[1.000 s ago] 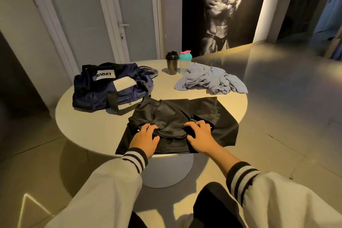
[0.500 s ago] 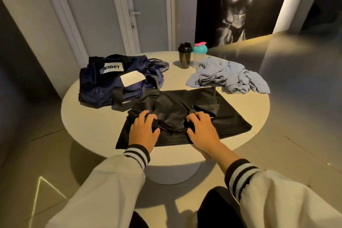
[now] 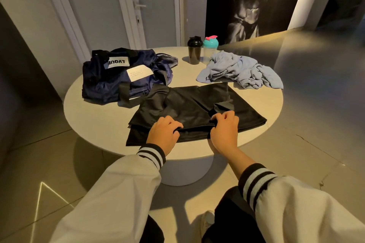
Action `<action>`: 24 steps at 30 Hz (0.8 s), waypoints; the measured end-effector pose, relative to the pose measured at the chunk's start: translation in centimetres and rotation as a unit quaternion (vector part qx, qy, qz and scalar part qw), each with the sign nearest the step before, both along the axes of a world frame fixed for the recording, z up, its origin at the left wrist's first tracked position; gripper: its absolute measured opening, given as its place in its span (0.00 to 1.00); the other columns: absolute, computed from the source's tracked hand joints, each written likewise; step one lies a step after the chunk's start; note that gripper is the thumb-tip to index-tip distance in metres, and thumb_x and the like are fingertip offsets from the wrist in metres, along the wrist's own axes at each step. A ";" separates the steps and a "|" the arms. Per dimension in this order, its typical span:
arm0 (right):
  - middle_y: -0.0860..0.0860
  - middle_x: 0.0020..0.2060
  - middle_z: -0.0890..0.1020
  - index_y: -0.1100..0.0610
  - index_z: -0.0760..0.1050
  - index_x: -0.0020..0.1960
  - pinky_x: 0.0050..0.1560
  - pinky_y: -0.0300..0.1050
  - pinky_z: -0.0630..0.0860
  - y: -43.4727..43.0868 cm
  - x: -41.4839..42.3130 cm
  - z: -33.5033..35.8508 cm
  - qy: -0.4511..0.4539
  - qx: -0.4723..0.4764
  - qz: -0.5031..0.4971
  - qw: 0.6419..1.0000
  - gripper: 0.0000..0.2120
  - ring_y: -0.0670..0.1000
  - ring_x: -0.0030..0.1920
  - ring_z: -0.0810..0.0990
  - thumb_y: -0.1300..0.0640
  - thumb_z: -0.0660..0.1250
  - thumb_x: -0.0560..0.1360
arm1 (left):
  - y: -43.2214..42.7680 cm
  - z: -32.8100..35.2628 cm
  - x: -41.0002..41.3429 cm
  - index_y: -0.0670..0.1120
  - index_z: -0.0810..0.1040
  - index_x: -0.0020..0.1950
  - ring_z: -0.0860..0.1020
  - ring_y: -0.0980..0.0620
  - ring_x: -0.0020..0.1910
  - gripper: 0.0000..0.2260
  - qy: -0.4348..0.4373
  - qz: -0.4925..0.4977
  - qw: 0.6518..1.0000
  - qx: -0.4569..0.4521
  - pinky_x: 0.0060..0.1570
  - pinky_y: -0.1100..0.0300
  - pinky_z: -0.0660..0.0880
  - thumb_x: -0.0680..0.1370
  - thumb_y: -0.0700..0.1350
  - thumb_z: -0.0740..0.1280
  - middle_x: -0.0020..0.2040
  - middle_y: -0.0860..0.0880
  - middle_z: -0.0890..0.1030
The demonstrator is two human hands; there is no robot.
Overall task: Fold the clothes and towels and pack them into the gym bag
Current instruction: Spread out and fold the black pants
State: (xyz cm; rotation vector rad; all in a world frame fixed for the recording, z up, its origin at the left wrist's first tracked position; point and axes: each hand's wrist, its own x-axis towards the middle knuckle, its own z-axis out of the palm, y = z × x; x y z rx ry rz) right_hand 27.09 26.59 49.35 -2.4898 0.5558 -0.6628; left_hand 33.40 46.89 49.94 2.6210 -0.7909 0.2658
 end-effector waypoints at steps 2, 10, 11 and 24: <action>0.52 0.66 0.67 0.56 0.79 0.60 0.68 0.51 0.71 0.1 -0.3 -0.3 -0.024 0.021 0.007 0.999 0.13 0.54 0.69 0.62 0.58 0.68 0.76 | 0.0 -0.2 -0.2 0.53 0.79 0.63 0.72 0.51 0.57 0.12 -0.010 -0.011 1.000 0.000 0.61 0.55 0.71 0.82 0.48 0.61 0.58 0.53 0.76; 0.49 0.76 0.62 0.52 0.80 0.63 0.73 0.56 0.65 0.6 0.1 0.4 0.012 0.058 0.038 0.997 0.21 0.53 0.76 0.59 0.44 0.64 0.76 | -1.4 0.1 -0.9 0.57 0.76 0.67 0.74 0.51 0.61 0.15 -0.033 0.053 0.998 0.026 0.70 0.51 0.62 0.81 0.50 0.61 0.62 0.55 0.78; 0.50 0.77 0.61 0.52 0.78 0.66 0.75 0.56 0.63 0.5 0.2 0.6 0.018 0.069 0.036 0.997 0.22 0.54 0.76 0.58 0.43 0.63 0.76 | -1.9 0.3 -0.8 0.57 0.75 0.67 0.73 0.51 0.63 0.16 -0.025 0.079 0.996 0.027 0.73 0.49 0.58 0.81 0.47 0.61 0.63 0.54 0.77; 0.54 0.81 0.50 0.57 0.49 0.81 0.79 0.61 0.44 -2.6 0.3 1.7 0.085 0.071 -0.002 0.994 0.34 0.56 0.80 0.53 0.50 0.58 0.79 | -5.5 -0.6 -1.3 0.56 0.72 0.72 0.71 0.55 0.69 0.17 -0.015 0.026 1.000 -0.002 0.77 0.50 0.52 0.84 0.46 0.58 0.69 0.56 0.76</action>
